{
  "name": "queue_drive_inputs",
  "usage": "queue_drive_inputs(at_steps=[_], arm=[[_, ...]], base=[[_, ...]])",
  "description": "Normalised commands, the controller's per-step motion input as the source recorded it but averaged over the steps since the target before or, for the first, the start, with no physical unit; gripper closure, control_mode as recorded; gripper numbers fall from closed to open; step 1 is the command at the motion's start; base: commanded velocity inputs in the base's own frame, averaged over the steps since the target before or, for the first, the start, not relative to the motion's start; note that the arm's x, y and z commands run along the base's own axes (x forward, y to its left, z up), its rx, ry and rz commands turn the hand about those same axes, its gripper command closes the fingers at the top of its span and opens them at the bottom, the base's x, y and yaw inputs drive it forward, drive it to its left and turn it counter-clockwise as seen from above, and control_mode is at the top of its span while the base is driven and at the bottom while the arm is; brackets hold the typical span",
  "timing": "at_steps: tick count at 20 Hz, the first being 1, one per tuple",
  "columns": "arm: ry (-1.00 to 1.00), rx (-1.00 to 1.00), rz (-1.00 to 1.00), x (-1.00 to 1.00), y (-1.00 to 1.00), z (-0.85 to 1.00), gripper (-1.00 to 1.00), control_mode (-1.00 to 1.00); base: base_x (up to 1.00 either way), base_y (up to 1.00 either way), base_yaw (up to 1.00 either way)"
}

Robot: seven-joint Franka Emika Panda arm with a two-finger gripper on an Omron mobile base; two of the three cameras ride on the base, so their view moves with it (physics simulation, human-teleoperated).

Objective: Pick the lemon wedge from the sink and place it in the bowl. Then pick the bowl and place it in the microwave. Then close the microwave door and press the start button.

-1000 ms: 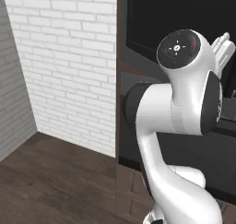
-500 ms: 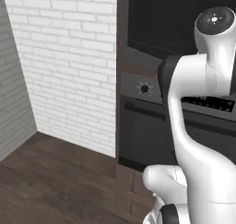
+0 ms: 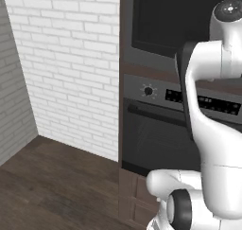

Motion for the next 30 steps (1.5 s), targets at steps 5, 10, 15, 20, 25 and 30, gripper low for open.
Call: queue_drive_inputs(at_steps=[5,10,15,20,25,30], arm=[[-0.08,0.04,0.0,0.69,-0.25,0.0,-1.0,-1.0],[-0.16,0.01,0.0,0.72,-0.18,-0.14,-1.0,-1.0],[-0.16,0.0,0.0,0.61,0.0,-0.32,-1.0,-1.0],[-0.22,-0.01,0.0,-0.02,0.1,-0.23,-1.0,-1.0],[-0.16,0.0,0.0,-0.92,0.2,0.06,-1.0,-1.0],[-0.11,0.0,0.0,-0.94,0.08,0.06,-1.0,-1.0]], base=[[0.0,0.0,0.0],[0.0,0.0,0.0],[0.0,0.0,0.0],[0.0,0.0,0.0],[0.0,0.0,0.0],[0.0,0.0,0.0]])
